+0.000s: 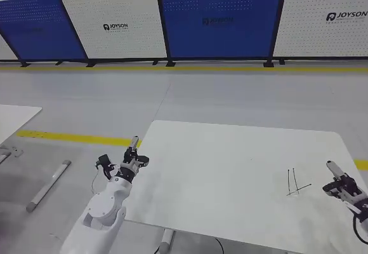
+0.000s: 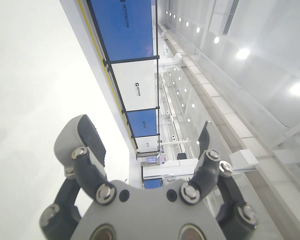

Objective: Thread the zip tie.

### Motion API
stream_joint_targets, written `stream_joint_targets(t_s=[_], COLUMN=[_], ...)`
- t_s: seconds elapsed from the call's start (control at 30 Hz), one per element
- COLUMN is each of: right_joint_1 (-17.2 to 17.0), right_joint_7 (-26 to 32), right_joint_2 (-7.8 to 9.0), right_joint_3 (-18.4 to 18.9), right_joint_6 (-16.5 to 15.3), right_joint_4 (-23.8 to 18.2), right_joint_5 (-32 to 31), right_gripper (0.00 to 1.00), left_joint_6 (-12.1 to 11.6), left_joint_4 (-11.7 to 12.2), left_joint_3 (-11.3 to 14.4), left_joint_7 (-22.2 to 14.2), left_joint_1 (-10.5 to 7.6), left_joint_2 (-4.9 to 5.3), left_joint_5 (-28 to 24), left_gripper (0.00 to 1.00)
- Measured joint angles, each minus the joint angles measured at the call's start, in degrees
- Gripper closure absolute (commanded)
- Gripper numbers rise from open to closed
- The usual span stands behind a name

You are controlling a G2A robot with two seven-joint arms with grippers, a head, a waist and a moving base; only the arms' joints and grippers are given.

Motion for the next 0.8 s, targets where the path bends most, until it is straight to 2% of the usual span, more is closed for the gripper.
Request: stream_joint_targets(t_s=[0.1, 0.27, 0.33, 0.4, 0.47, 0.57, 0.67, 0.8], right_joint_1=[1.9, 7.4, 9.1, 12.1, 15.5, 19.8, 23.0, 27.2], right_joint_7=[3.2, 21.4, 27.1, 33.7, 38.9, 43.8, 45.4, 45.2], right_joint_2=[0.70, 2.54, 3.14, 4.04, 4.87, 5.79, 6.33, 6.90], right_joint_3=[1.6, 9.1, 10.2, 10.6, 9.5, 6.1, 1.2, -5.3], right_joint_6=[0.5, -1.8, -2.3, -1.5, -0.5, -0.2, -0.4, -0.4], right_joint_4=[2.1, 7.5, 9.4, 12.2, 15.2, 19.1, 22.6, 27.3], right_joint_5=[0.9, 3.4, 4.5, 3.5, 0.9, -4.4, -9.4, -13.0], right_gripper=[0.00, 0.00, 0.00, 0.00, 0.00, 0.00, 0.00, 0.00], left_joint_6=[0.0, 0.0, 0.0, 0.0, 0.0, 0.0, 0.0, 0.0], left_joint_4=[0.0, 0.0, 0.0, 0.0, 0.0, 0.0, 0.0, 0.0], left_joint_3=[0.0, 0.0, 0.0, 0.0, 0.0, 0.0, 0.0, 0.0], left_joint_7=[0.0, 0.0, 0.0, 0.0, 0.0, 0.0, 0.0, 0.0], left_joint_1=[0.00, 0.00, 0.00, 0.00, 0.00, 0.00, 0.00, 0.00], left_joint_2=[0.00, 0.00, 0.00, 0.00, 0.00, 0.00, 0.00, 0.00], left_joint_5=[0.0, 0.0, 0.0, 0.0, 0.0, 0.0, 0.0, 0.0], left_gripper=[0.00, 0.00, 0.00, 0.00, 0.00, 0.00, 0.00, 0.00])
